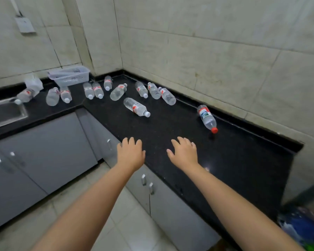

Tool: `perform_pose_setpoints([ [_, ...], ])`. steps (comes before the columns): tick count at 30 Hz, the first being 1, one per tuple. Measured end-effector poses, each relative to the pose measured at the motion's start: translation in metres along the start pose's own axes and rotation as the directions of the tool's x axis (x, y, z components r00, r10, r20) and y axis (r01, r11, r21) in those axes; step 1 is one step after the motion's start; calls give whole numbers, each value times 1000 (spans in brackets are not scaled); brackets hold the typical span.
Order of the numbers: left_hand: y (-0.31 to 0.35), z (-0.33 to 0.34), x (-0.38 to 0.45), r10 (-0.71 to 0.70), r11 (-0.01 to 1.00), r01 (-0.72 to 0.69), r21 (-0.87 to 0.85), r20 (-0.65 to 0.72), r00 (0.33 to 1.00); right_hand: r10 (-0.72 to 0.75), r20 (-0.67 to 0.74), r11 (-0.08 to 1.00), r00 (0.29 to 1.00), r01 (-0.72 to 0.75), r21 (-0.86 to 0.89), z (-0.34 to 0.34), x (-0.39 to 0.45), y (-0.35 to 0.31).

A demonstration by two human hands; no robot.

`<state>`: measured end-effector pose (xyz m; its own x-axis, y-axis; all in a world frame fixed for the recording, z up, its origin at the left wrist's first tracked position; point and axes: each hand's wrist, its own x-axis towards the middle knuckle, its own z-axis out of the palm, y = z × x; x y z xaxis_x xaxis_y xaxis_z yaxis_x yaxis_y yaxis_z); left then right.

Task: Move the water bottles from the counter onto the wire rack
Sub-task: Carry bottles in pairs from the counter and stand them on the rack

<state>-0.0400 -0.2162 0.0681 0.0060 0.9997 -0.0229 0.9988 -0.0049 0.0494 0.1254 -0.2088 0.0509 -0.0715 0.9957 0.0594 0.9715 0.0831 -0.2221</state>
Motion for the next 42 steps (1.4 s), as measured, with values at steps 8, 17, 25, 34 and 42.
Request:
perform_pose_setpoints([
  [8, -51, 20, 97, 17, 1000, -17, 13, 61, 998, 75, -1, 997, 997, -75, -6, 31, 101, -16],
  [17, -98, 31, 256, 111, 988, -121, 93, 101, 989, 160, 25, 985, 987, -162, 68, 65, 248, -35],
  [25, -124, 66, 378, 415, 908, -419, 10, 114, 903, 218, 51, 970, 975, -222, 97, 110, 321, -45],
  [34, -129, 102, 495, 799, 572, -803, 167, 107, 592, 390, -19, 912, 921, -383, 145, 152, 375, -60],
  [42, -79, 93, 560, 881, 383, -910, 162, 234, 412, 591, -28, 800, 806, -582, 145, 142, 382, -42],
])
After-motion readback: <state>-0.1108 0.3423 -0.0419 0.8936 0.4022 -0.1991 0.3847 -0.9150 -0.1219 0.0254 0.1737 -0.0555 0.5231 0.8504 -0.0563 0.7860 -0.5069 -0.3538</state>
